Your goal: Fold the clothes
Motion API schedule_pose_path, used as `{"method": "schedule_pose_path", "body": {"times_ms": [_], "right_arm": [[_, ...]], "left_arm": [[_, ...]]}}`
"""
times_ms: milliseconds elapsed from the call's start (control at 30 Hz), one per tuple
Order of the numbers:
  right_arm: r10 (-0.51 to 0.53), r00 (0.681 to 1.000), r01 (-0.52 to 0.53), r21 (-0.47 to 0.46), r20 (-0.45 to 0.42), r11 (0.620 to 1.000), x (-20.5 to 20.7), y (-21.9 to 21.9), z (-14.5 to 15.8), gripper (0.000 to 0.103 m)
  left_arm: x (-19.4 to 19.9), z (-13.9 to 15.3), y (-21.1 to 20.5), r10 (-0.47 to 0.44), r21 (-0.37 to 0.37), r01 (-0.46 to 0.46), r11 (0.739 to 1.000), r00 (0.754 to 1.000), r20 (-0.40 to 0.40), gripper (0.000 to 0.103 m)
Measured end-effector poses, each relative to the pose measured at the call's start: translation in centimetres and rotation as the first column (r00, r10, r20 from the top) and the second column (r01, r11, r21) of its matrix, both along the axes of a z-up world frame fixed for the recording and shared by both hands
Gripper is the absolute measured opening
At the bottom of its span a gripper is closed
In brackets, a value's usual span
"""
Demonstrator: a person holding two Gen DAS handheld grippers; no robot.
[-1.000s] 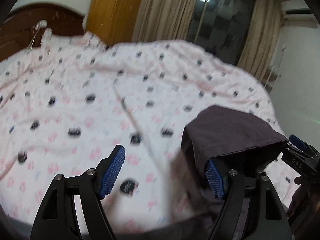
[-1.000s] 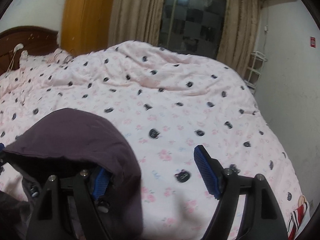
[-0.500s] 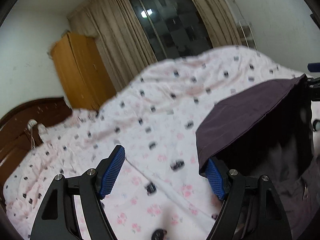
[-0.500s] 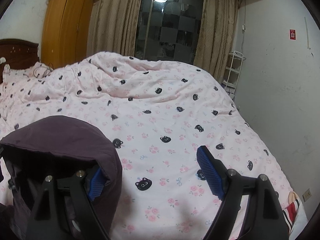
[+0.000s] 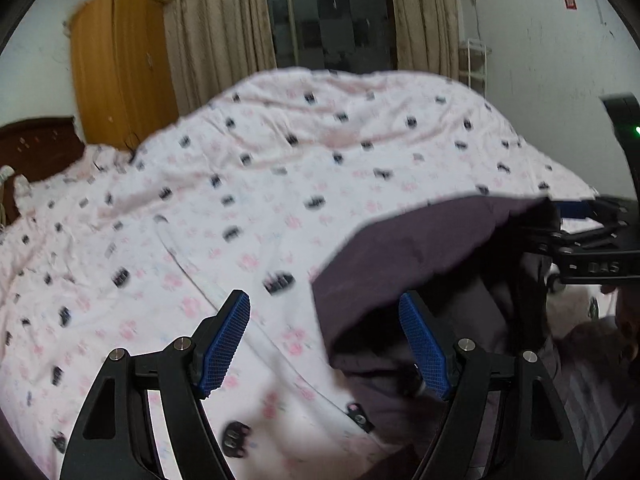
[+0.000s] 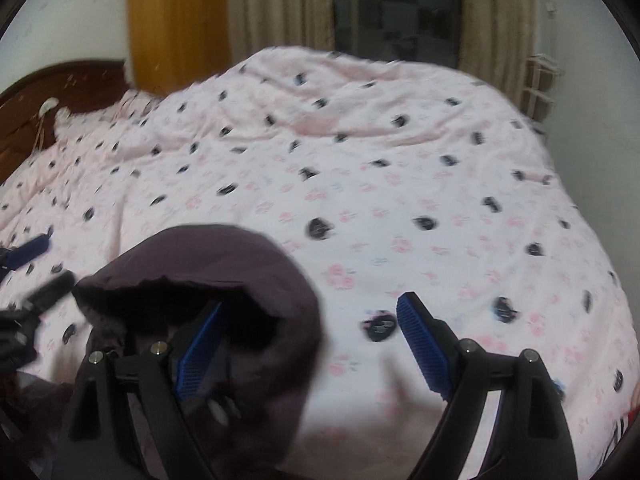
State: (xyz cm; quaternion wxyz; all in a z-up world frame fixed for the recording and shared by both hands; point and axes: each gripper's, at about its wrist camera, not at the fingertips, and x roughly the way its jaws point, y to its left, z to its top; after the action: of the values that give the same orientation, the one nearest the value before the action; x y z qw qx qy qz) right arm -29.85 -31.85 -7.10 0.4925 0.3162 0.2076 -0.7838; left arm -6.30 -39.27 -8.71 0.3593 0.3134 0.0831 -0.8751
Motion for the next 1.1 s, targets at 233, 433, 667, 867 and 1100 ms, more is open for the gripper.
{"method": "schedule_pose_path", "body": {"times_ms": [233, 433, 667, 867, 1100], "right_arm": [[0.042, 0.999, -0.043, 0.101, 0.011, 0.994, 0.0, -2.9, -3.4, 0.087], [0.051, 0.999, -0.051, 0.138, 0.004, 0.989, -0.6, -4.6, -5.5, 0.087], [-0.053, 0.987, 0.08, 0.179, -0.15, 0.981, -1.9, -5.0, -7.3, 0.09], [-0.254, 0.907, 0.284, 0.042, -0.337, 0.958, -2.5, -3.2, -4.8, 0.092], [-0.321, 0.854, 0.371, 0.047, -0.411, 0.927, -3.1, -3.3, -4.6, 0.098]], "left_arm": [[-1.5, -2.2, -0.5, 0.008, 0.006, -0.009, 1.0, 0.998, 0.067, 0.073], [-2.6, -4.6, -3.0, 0.055, 0.023, -0.059, 0.998, 0.989, 0.136, 0.073], [-2.1, -6.1, -4.4, 0.188, -0.056, -0.18, 0.982, 0.957, 0.222, 0.073], [-0.8, -3.6, -3.2, 0.274, -0.245, -0.241, 0.939, 0.955, 0.115, 0.075], [-1.9, -5.3, -3.3, 0.29, -0.315, -0.218, 0.924, 0.934, 0.206, 0.089]]}}
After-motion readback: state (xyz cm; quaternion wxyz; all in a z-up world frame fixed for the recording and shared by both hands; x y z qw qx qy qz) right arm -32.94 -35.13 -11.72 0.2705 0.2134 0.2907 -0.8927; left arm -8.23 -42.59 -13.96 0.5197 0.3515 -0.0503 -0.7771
